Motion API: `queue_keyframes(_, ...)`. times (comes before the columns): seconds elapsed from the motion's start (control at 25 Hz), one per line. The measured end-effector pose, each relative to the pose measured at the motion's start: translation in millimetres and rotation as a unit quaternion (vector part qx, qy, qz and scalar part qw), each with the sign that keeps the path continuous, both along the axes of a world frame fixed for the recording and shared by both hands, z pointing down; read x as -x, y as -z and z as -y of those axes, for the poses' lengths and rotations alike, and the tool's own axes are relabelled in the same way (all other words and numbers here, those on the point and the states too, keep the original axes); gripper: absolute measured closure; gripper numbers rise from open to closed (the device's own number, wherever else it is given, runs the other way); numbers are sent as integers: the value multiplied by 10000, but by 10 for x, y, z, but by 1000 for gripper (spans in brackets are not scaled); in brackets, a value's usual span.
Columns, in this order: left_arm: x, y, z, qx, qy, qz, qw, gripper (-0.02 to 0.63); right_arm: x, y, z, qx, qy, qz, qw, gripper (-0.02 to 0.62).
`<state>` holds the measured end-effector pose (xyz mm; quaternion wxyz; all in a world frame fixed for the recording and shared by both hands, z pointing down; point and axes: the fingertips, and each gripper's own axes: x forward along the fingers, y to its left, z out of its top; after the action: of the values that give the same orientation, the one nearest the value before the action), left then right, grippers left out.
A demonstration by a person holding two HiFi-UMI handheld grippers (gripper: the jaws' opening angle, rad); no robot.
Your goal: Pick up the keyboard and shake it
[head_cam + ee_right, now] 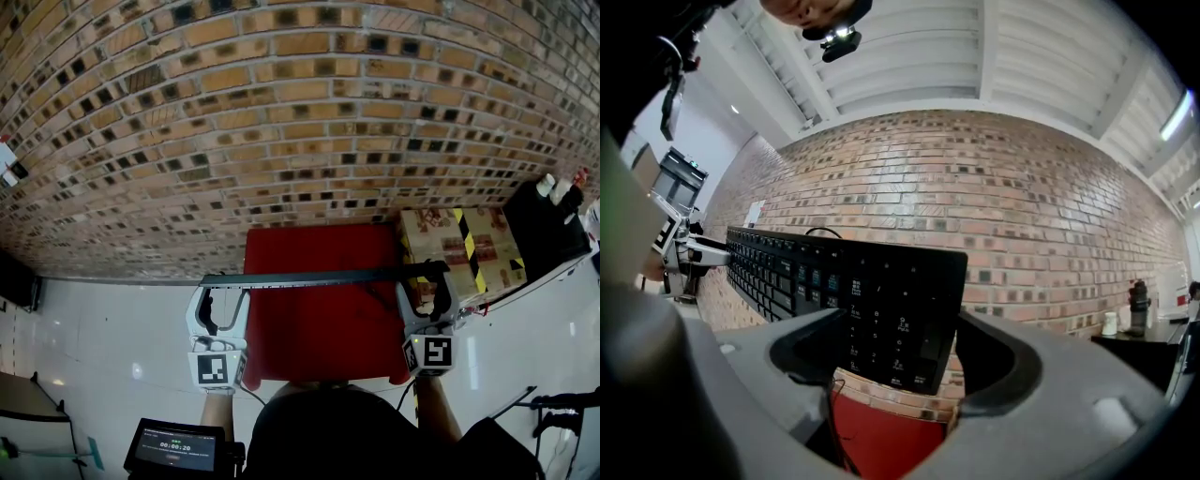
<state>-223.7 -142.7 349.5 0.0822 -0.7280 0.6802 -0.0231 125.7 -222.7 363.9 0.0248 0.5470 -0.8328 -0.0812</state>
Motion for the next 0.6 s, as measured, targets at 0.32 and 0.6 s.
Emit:
queue_keyframes(0.32, 2, 15, 44, -1, -45, -11, 10000, 284, 0, -34, 26, 82, -16, -30, 10000, 247)
queue_keyframes(0.6, 4, -21, 110, -13, -81, -12, 10000, 284, 4, 34, 77, 12, -24, -51, 10000, 247)
